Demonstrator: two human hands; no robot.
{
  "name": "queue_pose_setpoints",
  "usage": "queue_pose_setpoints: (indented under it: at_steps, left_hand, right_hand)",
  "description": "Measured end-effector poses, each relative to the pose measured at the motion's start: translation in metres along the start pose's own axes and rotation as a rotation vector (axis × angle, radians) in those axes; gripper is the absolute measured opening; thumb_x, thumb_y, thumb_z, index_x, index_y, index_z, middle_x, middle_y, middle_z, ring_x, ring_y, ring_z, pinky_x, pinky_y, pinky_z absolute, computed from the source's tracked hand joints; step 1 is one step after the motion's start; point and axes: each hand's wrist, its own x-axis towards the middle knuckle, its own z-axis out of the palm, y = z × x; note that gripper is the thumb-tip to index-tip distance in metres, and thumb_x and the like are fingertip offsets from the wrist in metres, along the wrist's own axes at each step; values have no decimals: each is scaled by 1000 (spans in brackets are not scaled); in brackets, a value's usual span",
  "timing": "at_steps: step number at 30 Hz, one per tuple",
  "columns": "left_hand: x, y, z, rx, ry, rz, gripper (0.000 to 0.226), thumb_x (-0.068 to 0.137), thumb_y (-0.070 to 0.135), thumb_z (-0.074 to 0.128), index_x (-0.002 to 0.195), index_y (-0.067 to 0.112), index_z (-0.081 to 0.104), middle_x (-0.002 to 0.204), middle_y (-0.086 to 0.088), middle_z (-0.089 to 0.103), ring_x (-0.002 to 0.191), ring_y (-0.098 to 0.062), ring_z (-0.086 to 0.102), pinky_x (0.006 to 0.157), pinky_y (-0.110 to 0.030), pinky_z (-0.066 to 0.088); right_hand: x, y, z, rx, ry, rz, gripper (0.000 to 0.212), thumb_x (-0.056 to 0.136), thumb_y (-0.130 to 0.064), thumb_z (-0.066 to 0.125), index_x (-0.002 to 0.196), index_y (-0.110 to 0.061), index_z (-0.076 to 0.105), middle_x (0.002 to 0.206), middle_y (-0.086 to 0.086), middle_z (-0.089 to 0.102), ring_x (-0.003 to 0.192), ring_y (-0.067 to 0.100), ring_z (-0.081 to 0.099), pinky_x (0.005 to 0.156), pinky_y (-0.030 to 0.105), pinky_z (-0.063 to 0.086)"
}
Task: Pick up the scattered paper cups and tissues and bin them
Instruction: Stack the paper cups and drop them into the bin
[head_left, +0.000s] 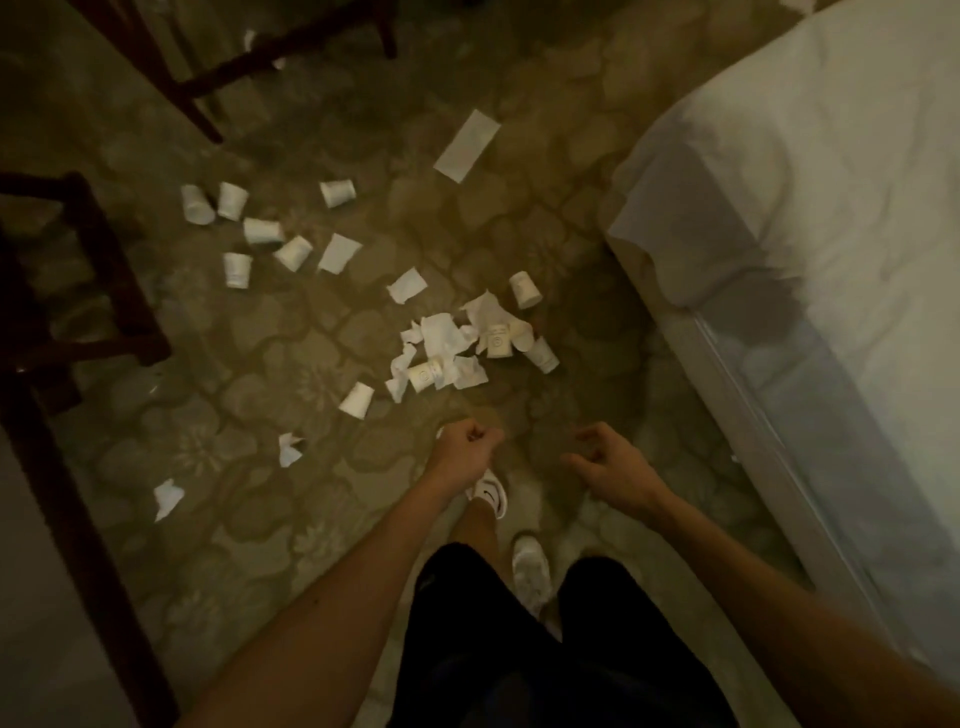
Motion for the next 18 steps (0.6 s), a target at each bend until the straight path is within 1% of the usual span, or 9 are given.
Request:
queue_pose_setpoints:
  at_steps: [2, 4, 6, 8, 12, 14, 16, 17, 18]
  left_hand:
    - [47, 11, -3, 38, -15, 2, 21, 97, 31, 60, 97, 11, 67, 80, -4, 63, 67, -14, 55, 58, -25, 42]
    - [96, 19, -1, 46, -25, 8, 20, 97, 30, 59, 93, 12, 67, 77, -4, 62, 63, -13, 55, 55, -22, 42]
    - [144, 26, 5, 67, -41, 15, 20, 97, 31, 59, 88, 15, 65, 72, -2, 63, 59, -11, 56, 49, -21, 42]
    - [194, 27, 15, 97, -62, 29, 18, 97, 33, 60, 87, 19, 64, 73, -1, 64, 60, -12, 59, 51, -23, 43]
    - [301, 19, 42, 110, -59, 38, 17, 98, 36, 58, 91, 22, 62, 78, -3, 68, 63, -14, 64, 46, -22, 46]
    - [352, 13, 55, 18, -47, -22, 23, 100, 37, 55, 98, 15, 63, 80, -7, 70, 57, -14, 66, 45, -22, 49]
    - [398, 12, 67, -184, -95, -161, 29, 102, 36, 50, 101, 10, 61, 82, -11, 72, 52, -15, 68, 47, -22, 52]
    - [420, 13, 74, -229, -117, -193, 31, 102, 37, 48, 102, 9, 61, 84, -11, 73, 53, -15, 69, 48, -23, 53]
    - [444, 13, 82, -193, -116, -185, 33, 103, 39, 47, 104, 9, 61, 86, -11, 73, 56, -16, 71, 50, -24, 55]
  right_hand:
    - [43, 2, -1, 11, 7, 35, 45, 82, -45, 67, 120, -27, 52, 93, -1, 67, 81, 17, 68, 64, 33, 56]
    - [93, 8, -2, 47, 7, 73, 45, 83, -43, 68, 121, -25, 51, 95, 0, 67, 81, 18, 69, 62, 32, 56]
    - [144, 20, -2, 112, 17, 111, 45, 85, -38, 70, 122, -23, 50, 96, 3, 68, 79, 20, 71, 64, 33, 59]
    - [197, 35, -2, 137, 26, 115, 44, 87, -34, 71, 123, -21, 50, 97, 3, 68, 79, 20, 71, 68, 36, 61]
    - [305, 74, -2, 44, 2, 90, 52, 88, -35, 70, 132, -21, 47, 114, -1, 61, 97, 19, 65, 77, 34, 56]
    - [358, 94, -6, -58, 2, 75, 54, 89, -31, 69, 136, -20, 45, 118, -2, 57, 99, 15, 58, 78, 30, 52]
    - [408, 114, -8, -171, -19, 70, 52, 91, -25, 67, 137, -18, 44, 126, 2, 58, 101, 15, 56, 83, 31, 50]
    - [432, 124, -9, -206, -36, 62, 52, 92, -22, 66, 138, -17, 44, 131, 6, 56, 105, 17, 56, 86, 32, 50]
    - [455, 133, -9, -221, -43, 50, 54, 92, -20, 66, 140, -15, 42, 135, 9, 53, 111, 20, 55, 90, 35, 49]
